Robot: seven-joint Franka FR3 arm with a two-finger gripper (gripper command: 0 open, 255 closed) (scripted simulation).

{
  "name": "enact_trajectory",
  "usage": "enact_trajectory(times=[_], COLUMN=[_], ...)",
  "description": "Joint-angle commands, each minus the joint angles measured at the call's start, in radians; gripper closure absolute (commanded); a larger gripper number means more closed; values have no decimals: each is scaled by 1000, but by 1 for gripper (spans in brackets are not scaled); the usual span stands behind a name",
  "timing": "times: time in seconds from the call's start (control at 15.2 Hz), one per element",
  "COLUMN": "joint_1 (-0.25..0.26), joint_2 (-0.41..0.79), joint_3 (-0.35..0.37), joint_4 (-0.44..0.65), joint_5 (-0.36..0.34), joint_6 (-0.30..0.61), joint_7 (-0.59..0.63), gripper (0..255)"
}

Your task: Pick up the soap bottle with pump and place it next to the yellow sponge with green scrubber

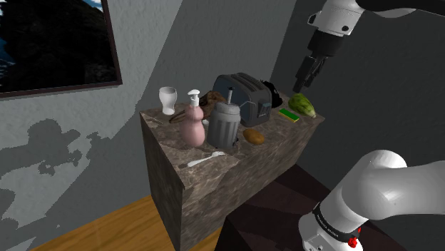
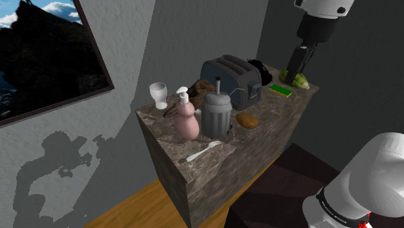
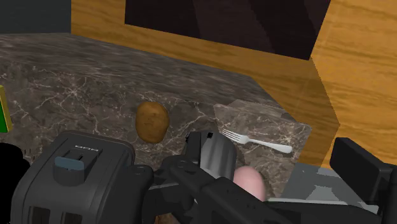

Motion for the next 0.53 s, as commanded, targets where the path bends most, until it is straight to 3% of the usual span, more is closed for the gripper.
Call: enact_trajectory(times=[0.0,0.46], joint_1=[0,8], joint_2=[0,57], joint_3=[0,88], joint_4=[0,-156], joint_5=[0,52], joint_6=[0,299], joint_7=[0,104], gripper=[0,0])
